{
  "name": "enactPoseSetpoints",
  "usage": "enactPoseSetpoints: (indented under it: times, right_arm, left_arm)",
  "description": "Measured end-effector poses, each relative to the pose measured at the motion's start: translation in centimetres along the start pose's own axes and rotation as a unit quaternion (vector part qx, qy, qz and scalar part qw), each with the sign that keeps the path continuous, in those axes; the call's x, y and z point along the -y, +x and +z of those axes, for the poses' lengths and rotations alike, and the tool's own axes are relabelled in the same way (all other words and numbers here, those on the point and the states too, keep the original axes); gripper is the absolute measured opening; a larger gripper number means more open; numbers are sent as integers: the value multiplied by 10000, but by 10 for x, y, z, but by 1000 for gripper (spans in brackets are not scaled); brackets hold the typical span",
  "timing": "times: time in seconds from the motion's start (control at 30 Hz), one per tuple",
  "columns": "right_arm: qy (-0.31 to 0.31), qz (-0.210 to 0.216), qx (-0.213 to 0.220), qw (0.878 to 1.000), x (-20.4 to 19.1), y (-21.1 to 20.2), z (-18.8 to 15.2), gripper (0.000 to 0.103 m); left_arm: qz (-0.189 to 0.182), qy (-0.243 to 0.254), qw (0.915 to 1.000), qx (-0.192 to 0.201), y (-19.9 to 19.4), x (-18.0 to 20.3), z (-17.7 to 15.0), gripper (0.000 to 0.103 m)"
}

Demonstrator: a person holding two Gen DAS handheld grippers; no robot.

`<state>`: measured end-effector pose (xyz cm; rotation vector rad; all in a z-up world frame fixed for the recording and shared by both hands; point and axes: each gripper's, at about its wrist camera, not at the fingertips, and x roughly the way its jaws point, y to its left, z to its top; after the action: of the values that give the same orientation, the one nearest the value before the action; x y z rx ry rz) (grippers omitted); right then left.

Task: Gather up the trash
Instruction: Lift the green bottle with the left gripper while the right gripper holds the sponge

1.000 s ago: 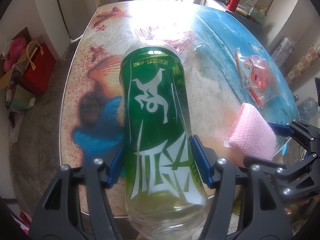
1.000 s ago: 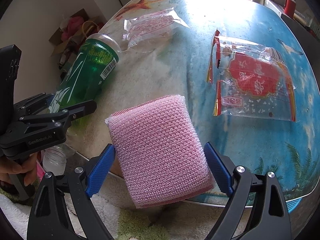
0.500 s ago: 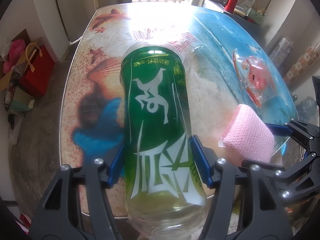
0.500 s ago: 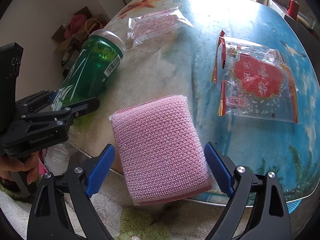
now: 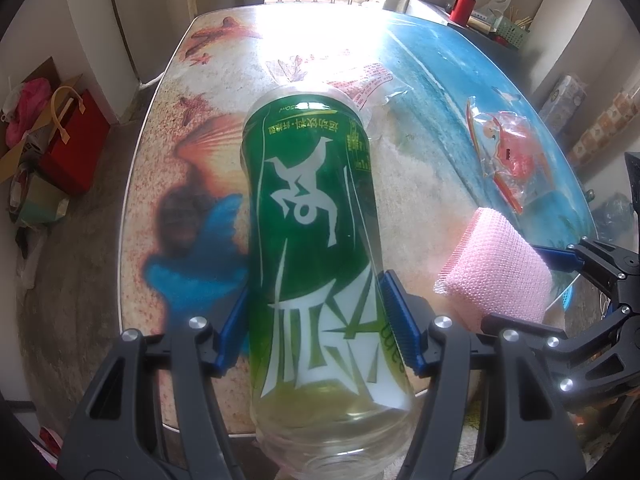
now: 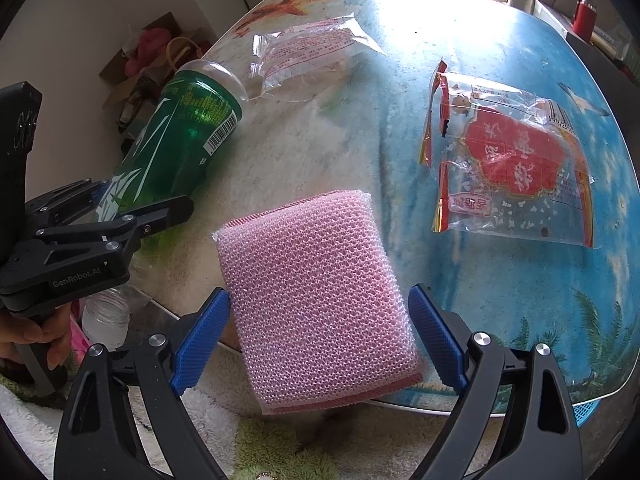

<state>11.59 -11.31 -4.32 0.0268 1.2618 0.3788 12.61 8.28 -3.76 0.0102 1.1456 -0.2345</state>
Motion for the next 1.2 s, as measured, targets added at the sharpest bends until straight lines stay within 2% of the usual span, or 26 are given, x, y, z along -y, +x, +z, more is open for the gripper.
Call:
enactPoseSetpoints:
  times: [0.33,1.2]
  right_arm:
    - [-47,-54,77,9999,-2,0,3,81]
    - [-31,-40,97,9999,0,-1,2,81]
  left_arm:
    - [0,5,10000,1,0,0,0,59]
    - [7,28,10000,21,-1,0,0,59]
